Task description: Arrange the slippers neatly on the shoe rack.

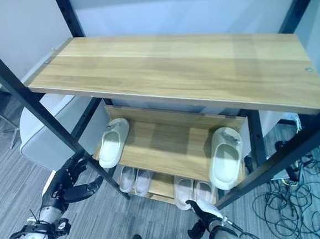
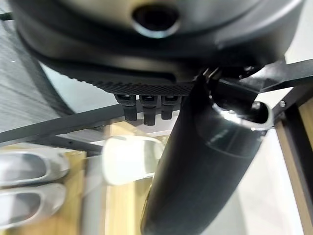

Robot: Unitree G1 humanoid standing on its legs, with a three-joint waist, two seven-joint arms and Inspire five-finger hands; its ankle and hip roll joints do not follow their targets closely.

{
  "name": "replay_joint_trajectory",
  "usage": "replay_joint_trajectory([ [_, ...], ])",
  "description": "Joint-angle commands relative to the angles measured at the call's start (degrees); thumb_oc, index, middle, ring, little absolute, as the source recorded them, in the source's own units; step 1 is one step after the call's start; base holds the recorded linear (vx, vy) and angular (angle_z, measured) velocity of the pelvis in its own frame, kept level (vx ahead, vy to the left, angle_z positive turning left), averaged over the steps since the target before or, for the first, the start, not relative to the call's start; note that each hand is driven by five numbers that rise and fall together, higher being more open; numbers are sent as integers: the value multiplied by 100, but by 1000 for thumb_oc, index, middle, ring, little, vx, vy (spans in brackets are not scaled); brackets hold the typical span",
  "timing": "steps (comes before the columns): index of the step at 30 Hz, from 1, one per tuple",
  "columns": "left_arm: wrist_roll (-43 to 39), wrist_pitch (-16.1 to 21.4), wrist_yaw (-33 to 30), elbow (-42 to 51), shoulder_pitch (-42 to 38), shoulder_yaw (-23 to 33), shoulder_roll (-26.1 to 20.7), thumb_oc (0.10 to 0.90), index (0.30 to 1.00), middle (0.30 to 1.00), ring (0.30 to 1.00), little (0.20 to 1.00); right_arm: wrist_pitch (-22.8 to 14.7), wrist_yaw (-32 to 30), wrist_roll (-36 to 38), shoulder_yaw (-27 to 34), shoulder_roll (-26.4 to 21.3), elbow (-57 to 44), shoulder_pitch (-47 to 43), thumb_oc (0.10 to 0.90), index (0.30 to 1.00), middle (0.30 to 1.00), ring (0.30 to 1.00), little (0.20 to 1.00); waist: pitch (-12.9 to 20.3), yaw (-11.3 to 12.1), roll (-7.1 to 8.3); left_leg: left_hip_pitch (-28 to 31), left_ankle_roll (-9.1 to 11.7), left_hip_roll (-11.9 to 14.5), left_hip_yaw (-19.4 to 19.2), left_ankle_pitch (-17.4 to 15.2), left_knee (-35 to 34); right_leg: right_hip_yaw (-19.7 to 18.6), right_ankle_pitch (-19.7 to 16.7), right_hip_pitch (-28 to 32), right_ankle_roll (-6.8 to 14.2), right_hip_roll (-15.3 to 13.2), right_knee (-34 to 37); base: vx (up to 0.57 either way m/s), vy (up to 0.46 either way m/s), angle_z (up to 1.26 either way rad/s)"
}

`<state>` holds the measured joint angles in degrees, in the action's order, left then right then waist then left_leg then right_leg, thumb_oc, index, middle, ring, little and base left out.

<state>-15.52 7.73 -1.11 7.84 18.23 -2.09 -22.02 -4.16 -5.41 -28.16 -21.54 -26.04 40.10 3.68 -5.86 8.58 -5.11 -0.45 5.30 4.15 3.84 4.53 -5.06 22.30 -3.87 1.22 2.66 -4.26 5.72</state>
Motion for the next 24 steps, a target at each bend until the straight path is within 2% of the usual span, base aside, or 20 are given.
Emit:
replay_joint_trajectory([
  [1,419,692,-376,363,-837,-122,-242,800,900,900,900,900,-107,-229,-9,-119,-65,-138,-414,800,900,900,900,900,179,-83,295,-345,230,-11,-169,-72,6,-147,676,198,404,-278,-72,0,0,0],
  [9,1317,575,-1069,-424,-1690,-468,-138,800,900,900,900,900,-116,-325,-14,-149,4,-124,-337,800,900,900,900,900,232,-286,413,-305,226,49,-294,-144,6,-240,645,157,433,-272,-72,9,-2,-3],
  [17,2385,375,-1684,-978,-2169,-335,-278,800,900,900,900,900,-168,-351,-52,-151,-23,-196,-284,800,900,900,900,900,286,-434,448,-286,222,62,-403,-205,6,-322,611,110,471,-292,-72,13,10,-9],
  [24,2832,285,-1951,-1376,-2527,-265,-476,800,900,900,900,900,-194,-294,-82,-183,-76,-300,-255,800,900,900,900,900,325,-534,467,-314,213,54,-450,-244,6,-369,583,48,495,-314,-72,12,24,-6],
])
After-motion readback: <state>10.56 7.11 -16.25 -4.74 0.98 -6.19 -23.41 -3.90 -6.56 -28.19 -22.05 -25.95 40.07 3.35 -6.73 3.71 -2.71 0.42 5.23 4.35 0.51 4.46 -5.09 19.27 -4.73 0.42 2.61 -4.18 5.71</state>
